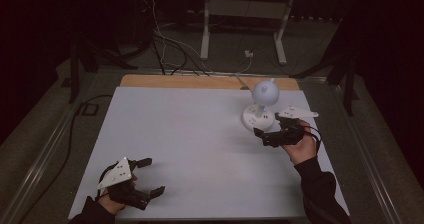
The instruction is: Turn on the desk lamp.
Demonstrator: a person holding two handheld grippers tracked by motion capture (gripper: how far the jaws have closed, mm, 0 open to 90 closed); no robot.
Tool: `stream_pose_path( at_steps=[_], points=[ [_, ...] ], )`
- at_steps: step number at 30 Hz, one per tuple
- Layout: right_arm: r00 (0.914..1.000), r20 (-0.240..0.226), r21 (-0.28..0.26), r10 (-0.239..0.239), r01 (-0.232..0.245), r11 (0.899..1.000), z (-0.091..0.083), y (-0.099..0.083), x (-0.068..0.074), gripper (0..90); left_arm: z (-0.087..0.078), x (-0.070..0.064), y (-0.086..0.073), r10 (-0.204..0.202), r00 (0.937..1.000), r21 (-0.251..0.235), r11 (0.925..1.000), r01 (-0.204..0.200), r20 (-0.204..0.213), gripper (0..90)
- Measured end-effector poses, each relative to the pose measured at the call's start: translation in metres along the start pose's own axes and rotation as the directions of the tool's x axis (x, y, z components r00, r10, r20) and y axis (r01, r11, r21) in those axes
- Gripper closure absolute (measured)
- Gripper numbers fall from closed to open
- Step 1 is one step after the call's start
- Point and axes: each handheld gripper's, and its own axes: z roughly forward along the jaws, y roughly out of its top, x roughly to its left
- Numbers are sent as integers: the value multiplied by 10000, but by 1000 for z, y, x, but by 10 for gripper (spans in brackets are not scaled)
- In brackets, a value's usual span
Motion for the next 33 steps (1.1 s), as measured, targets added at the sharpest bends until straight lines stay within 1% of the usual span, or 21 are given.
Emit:
stream_pose_path(
  at_steps=[1,4,5,10,11,14,15,17,19,21,23,25,26,27,28,29,30,31,32,33],
  points=[
    [10000,36,83,78,-78,9999,3,-1,-3,0,0,0,0,-2,10000,8,10000,2,-1,4],
    [9999,131,176,45,-47,9998,6,-1,-6,5,0,0,0,26,10000,14,10000,-26,-5,4],
    [9996,249,195,110,-115,9997,8,-2,-9,5,0,0,0,-20,10000,-12,10000,20,1,4],
    [9991,273,257,331,-338,9991,12,-3,-14,3,0,0,0,16,10000,23,10000,-16,14,4],
    [9987,407,261,292,-303,9992,14,-3,-17,3,0,0,0,-16,10000,2,10000,16,15,4],
    [9985,419,255,348,-359,9990,16,-4,-20,3,0,0,-1,-29,10000,17,10000,29,-5,4],
    [9982,542,222,240,-252,9994,17,-4,-21,3,0,0,0,-24,10000,25,10000,24,-6,4],
    [9980,586,258,223,-239,9994,20,-5,-25,3,0,1,0,-55,10000,-18,10000,55,2,4],
    [9972,621,268,415,-432,9987,22,-8,-30,0,0,1,-1,-54,10000,-13,10000,54,-5,4],
    [9967,672,254,453,-471,9986,23,-8,-32,0,0,1,0,-36,10000,-7,10000,36,12,4],
    [9958,703,280,588,-609,9978,25,-10,-35,0,0,1,0,-71,10000,-41,10000,71,13,4],
    [9928,867,269,831,-857,9960,27,-12,-37,0,0,1,-1,-55,10000,-22,10000,55,7,4],
    [9921,838,294,937,-964,9949,29,-14,-39,0,0,1,-1,-34,10000,3,10000,34,7,4],
    [9895,1025,339,1015,-1054,9938,32,-16,-40,0,0,1,-1,-30,10000,-7,10000,30,15,4],
    [9895,1025,339,1015,-1054,9938,32,-16,-40,0,0,1,0,-36,10000,-15,10000,36,18,4],
    [9886,1005,391,1124,-1168,9924,34,-17,-41,0,0,1,0,-55,10000,-28,10000,55,16,4],
    [9869,1130,417,1151,-1204,9918,36,-18,-41,0,0,1,-1,-41,10000,-12,10000,42,16,4],
    [9857,1159,444,1220,-1279,9908,37,-20,-42,8,0,1,-1,-34,10000,7,10000,34,9,4],
    [9843,1162,501,1328,-1394,9890,39,-21,-43,43,0,1,-1,-20,10000,20,10000,20,11,4],
    [9808,1404,429,1354,-1427,9888,40,-21,-43,62,0,1,-1,-17,10000,3,10000,17,12,4]
  ],
)
